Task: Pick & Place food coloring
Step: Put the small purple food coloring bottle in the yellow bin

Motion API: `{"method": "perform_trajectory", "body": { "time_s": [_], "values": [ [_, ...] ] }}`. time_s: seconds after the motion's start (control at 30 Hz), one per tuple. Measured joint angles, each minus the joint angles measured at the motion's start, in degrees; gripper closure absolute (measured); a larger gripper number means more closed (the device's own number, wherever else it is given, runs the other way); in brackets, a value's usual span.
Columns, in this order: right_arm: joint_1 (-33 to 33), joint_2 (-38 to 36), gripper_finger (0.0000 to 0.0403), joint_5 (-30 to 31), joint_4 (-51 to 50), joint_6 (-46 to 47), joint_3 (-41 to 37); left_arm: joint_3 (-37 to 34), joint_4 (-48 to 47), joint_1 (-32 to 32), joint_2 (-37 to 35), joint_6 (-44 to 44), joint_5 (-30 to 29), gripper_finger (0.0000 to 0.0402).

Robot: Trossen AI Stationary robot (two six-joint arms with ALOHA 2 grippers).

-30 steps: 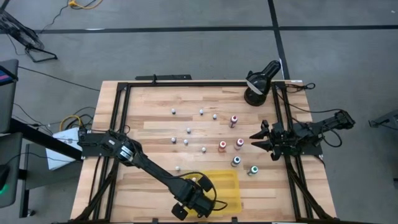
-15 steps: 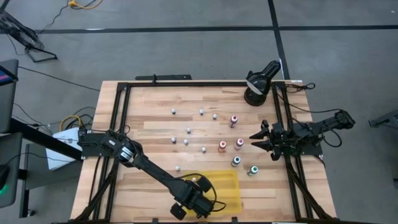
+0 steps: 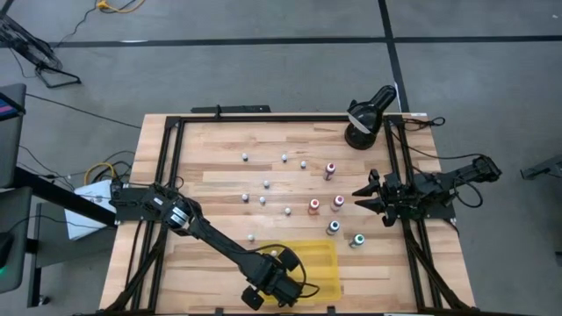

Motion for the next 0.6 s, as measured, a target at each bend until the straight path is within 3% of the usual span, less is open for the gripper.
{"method": "perform_trajectory", "body": {
  "time_s": [0.6],
  "values": [
    [-0.01,0.00,0.0266,0.00,0.00,0.00,-0.01,-0.02,0.00,0.00,0.00,-1.97,-0.50,0.0307]
  ]
}}
